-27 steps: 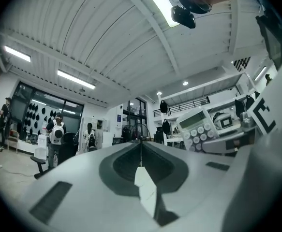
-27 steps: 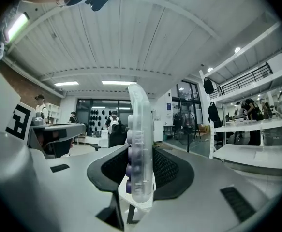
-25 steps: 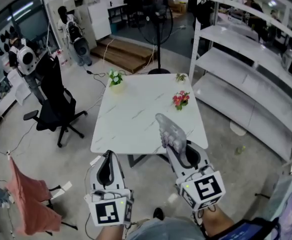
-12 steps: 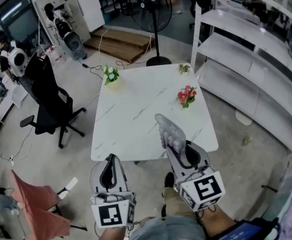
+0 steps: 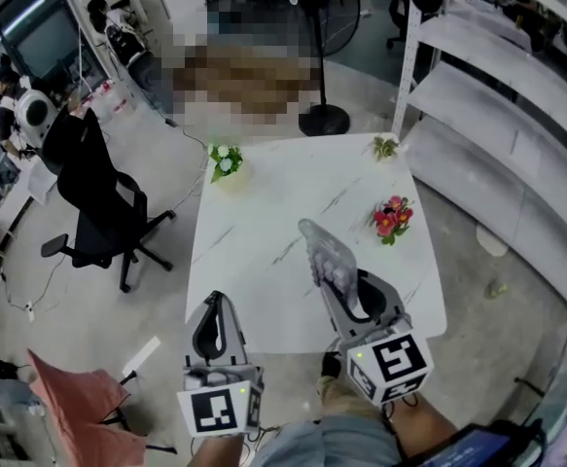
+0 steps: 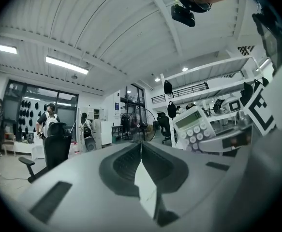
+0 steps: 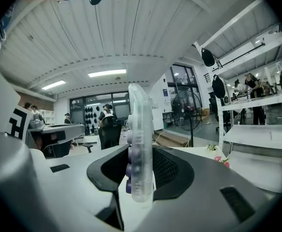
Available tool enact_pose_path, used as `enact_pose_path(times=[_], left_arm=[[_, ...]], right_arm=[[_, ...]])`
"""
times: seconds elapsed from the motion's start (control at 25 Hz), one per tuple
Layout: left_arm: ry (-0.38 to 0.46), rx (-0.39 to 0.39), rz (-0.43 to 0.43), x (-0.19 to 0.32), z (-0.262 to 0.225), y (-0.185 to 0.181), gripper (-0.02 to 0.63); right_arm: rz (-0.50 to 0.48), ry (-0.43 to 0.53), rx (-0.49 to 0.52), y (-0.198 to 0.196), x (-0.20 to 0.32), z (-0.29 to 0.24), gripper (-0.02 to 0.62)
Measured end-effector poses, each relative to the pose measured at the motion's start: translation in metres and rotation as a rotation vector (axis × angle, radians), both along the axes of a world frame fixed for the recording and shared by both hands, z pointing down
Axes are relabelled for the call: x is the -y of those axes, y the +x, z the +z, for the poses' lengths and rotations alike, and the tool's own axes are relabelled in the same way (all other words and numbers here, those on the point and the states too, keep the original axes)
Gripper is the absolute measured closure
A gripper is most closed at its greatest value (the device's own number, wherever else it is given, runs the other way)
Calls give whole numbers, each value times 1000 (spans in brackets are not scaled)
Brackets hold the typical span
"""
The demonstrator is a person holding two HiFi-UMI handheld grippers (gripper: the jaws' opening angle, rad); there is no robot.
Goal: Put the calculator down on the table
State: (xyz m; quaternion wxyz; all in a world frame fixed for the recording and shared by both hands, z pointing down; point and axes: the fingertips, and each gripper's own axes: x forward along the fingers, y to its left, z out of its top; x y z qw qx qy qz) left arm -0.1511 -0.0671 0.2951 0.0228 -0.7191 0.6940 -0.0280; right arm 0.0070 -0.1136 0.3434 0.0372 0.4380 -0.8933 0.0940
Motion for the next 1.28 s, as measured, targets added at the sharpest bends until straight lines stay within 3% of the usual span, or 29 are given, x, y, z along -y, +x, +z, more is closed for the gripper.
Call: enact_pose_path(times=[0.2,0.4,0.6,0.88,1.28], left_arm=[[45,-11,14,63,-22,-4,594],[67,26,-53,95,-43,-32,594],[136,1,-49,125,-61,-51,594],[77,-8,-59,158,-42,-79,594],[-59,-46,-50,186,16,-107,594]], right_arm=[[-43,23,11,-22,60,-16,449],[-54,65,20,-35,103,-42,448],[-61,102,12,-50,135,-57,448],[-54,28,-29,-75,164,-26,448],[-34,-142,-105,-102,186,59,448]])
